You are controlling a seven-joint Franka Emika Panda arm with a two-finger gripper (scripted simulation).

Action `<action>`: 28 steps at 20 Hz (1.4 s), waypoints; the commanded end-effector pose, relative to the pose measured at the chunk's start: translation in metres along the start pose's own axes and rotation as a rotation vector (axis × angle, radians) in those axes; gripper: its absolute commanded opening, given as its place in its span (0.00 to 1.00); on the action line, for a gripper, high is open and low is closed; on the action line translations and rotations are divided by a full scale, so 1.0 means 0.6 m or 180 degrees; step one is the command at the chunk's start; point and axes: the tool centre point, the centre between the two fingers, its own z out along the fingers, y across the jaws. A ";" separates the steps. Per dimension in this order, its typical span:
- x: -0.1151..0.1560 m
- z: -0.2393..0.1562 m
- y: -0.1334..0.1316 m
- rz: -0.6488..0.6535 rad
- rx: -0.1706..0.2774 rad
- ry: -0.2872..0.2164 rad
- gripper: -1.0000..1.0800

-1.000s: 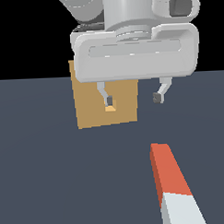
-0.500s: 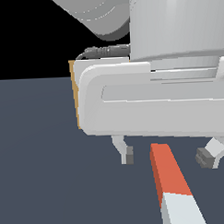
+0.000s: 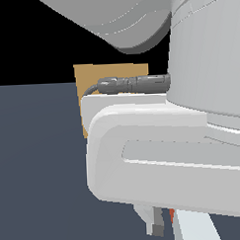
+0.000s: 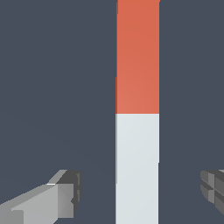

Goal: Insert the peg into the horizontal hole in a box.

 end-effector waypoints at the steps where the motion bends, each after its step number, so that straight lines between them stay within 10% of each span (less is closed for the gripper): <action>1: -0.007 0.004 0.004 0.0012 0.0001 0.0002 0.96; 27: -0.009 0.088 0.005 0.0016 0.0001 0.0002 0.96; 28: -0.009 0.088 0.005 0.0016 0.0001 0.0002 0.00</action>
